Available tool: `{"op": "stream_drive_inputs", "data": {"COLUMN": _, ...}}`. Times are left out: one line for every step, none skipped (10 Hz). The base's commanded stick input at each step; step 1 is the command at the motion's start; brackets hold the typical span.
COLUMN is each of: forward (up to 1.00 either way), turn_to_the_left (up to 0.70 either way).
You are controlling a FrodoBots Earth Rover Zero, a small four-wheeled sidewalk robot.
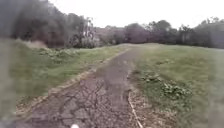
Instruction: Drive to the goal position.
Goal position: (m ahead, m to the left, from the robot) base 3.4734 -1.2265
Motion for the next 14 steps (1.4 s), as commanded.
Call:
{"op": "stream_drive_inputs", "data": {"forward": 1.00, "turn_to_the_left": 0.00}}
{"op": "stream_drive_inputs", "data": {"forward": 1.00, "turn_to_the_left": 0.00}}
{"op": "stream_drive_inputs", "data": {"forward": 1.00, "turn_to_the_left": 0.00}}
{"op": "stream_drive_inputs", "data": {"forward": 1.00, "turn_to_the_left": 0.00}}
{"op": "stream_drive_inputs", "data": {"forward": 1.00, "turn_to_the_left": 0.00}}
{"op": "stream_drive_inputs", "data": {"forward": 1.00, "turn_to_the_left": 0.00}}
{"op": "stream_drive_inputs", "data": {"forward": 1.00, "turn_to_the_left": 0.00}}
{"op": "stream_drive_inputs", "data": {"forward": 1.00, "turn_to_the_left": 0.00}}
{"op": "stream_drive_inputs", "data": {"forward": 1.00, "turn_to_the_left": 0.00}}
{"op": "stream_drive_inputs", "data": {"forward": 1.00, "turn_to_the_left": 0.00}}
{"op": "stream_drive_inputs", "data": {"forward": 1.00, "turn_to_the_left": 0.00}}
{"op": "stream_drive_inputs", "data": {"forward": 1.00, "turn_to_the_left": 0.00}}
{"op": "stream_drive_inputs", "data": {"forward": 1.00, "turn_to_the_left": -0.28}}
{"op": "stream_drive_inputs", "data": {"forward": 1.00, "turn_to_the_left": -0.40}}
